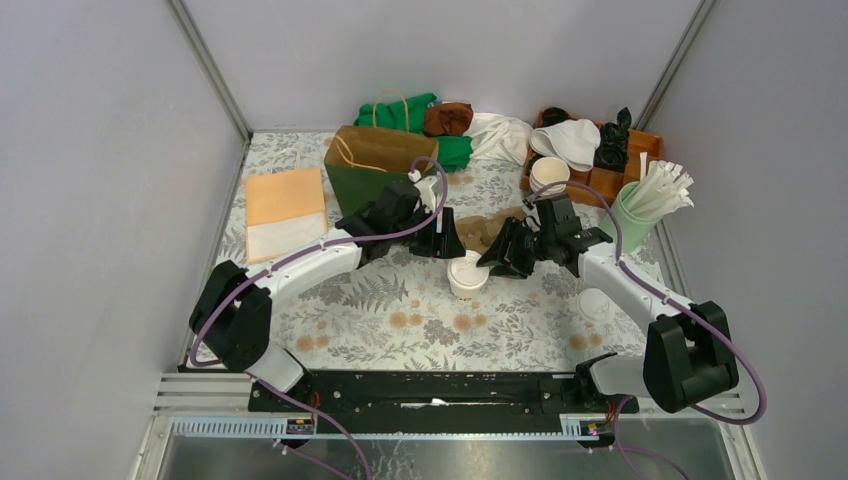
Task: Pack the takeout coffee
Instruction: Close the cup lid on the coffee cup.
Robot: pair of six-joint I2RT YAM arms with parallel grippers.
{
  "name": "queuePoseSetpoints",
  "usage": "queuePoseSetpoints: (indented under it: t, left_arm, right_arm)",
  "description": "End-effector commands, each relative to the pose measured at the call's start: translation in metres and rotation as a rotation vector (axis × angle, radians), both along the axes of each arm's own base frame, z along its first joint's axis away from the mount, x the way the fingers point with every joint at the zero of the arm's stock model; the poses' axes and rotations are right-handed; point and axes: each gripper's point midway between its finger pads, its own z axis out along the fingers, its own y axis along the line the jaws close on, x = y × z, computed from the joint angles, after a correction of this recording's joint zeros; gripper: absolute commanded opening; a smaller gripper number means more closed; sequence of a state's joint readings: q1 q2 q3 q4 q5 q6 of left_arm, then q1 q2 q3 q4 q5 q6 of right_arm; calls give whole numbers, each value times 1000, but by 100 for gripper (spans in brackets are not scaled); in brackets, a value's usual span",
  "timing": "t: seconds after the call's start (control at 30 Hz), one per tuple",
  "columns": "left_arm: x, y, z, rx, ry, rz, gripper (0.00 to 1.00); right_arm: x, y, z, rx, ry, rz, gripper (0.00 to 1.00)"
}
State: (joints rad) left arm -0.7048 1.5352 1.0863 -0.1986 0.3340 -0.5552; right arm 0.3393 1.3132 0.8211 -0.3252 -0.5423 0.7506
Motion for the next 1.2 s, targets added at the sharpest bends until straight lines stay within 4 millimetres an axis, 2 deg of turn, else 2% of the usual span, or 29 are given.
queuePoseSetpoints:
  t: [0.0, 0.2, 0.33, 0.37, 0.47, 0.6, 0.8, 1.0, 1.17]
  left_arm:
    - [3, -3, 19, -54, -46, -3, 69]
    - [3, 6, 30, -64, -52, 30, 68]
    - [-3, 15, 36, -89, -37, 47, 53]
    - [-5, 17, 37, -92, -33, 51, 51]
    - [-9, 23, 36, -97, -20, 66, 45]
    - [-11, 28, 24, -104, 12, 73, 41]
    - [-9, 21, 21, -149, 44, 39, 42]
    - [-5, 16, 16, -175, 75, 30, 32]
    - [-4, 15, 12, -180, 91, 32, 30]
  right_arm:
    - [9, 6, 17, 22, -45, 23, 54]
    - [8, 1, 21, -16, -64, 31, 63]
    - [7, -4, 23, -39, -77, 21, 65]
    - [6, -6, 23, -45, -76, 19, 64]
    - [3, -11, 20, -67, -75, 3, 53]
    - [0, -13, 19, -65, -83, -11, 44]
    - [-2, -8, 19, -41, -71, 21, 37]
    - [3, -1, 20, -11, -64, 38, 28]
    - [5, 3, 18, 5, -57, 45, 28]
